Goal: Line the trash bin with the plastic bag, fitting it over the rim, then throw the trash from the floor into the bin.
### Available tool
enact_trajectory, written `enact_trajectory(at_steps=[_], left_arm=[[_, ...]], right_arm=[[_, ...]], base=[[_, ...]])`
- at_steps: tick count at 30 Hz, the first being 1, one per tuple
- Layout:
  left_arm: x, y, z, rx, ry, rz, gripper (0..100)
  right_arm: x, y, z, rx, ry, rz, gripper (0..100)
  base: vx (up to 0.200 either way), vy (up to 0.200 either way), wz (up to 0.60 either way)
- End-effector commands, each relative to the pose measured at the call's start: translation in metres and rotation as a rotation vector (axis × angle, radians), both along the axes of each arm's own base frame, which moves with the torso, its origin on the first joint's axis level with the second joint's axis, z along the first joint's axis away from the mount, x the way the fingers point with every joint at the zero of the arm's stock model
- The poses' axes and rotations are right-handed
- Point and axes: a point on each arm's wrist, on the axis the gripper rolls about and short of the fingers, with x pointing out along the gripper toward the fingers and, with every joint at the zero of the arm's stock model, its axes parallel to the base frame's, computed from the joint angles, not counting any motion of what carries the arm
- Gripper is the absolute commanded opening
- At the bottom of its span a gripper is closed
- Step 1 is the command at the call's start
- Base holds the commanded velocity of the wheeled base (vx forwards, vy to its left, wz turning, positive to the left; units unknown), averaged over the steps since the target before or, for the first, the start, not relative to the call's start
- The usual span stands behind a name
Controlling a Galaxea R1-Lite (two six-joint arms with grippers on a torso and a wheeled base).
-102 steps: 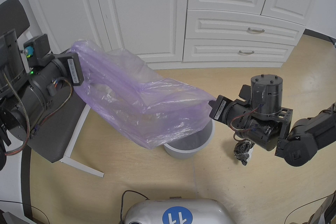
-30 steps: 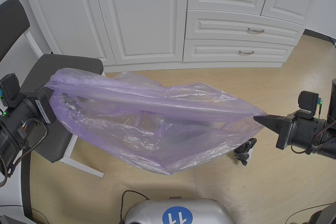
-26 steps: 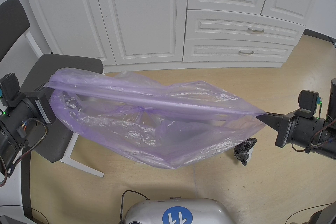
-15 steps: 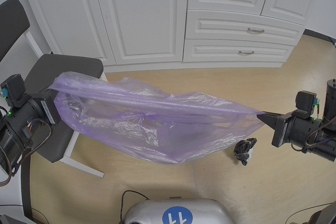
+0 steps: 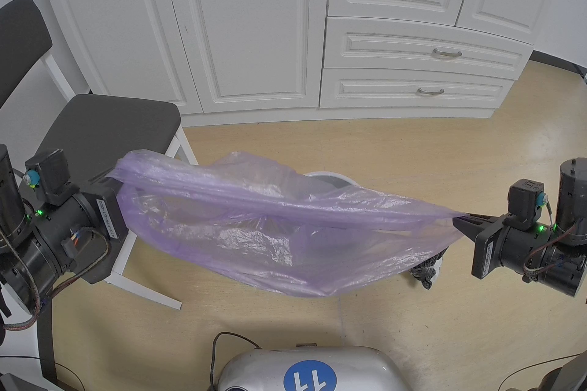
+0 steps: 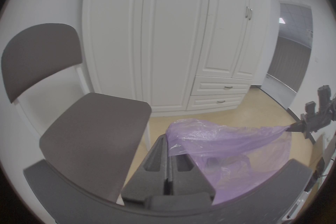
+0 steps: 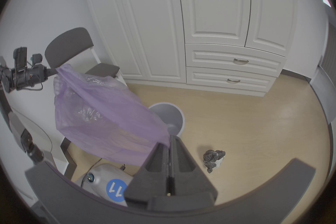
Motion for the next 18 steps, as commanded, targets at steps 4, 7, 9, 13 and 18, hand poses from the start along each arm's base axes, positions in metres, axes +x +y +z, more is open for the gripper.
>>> enact_trajectory(at_steps=[4,7,9,13,18], left_arm=[[0.003,0.002,-0.008,0.010,0.033,-0.095,0],[0.007,0.004,-0.010,0.013,0.043,-0.109,0],[0.008,0.005,-0.010,0.012,0.045,-0.112,0],[0.008,0.007,-0.012,0.012,0.052,-0.121,0],[0.008,0.008,-0.013,0.012,0.055,-0.130,0]], right_arm=[[-0.003,-0.012,-0.016,-0.102,0.019,0.003,0],[-0.006,-0.022,-0.019,-0.138,0.010,0.049,0],[-0.007,-0.027,-0.019,-0.154,0.004,0.069,0],[-0.010,-0.039,-0.021,-0.203,-0.020,0.096,0],[-0.010,-0.040,-0.021,-0.207,-0.024,0.099,0]], base=[[0.000,0.000,0.00],[0.000,0.000,0.00],[0.000,0.000,0.00],[0.000,0.000,0.00],[0.000,0.000,0.00]])
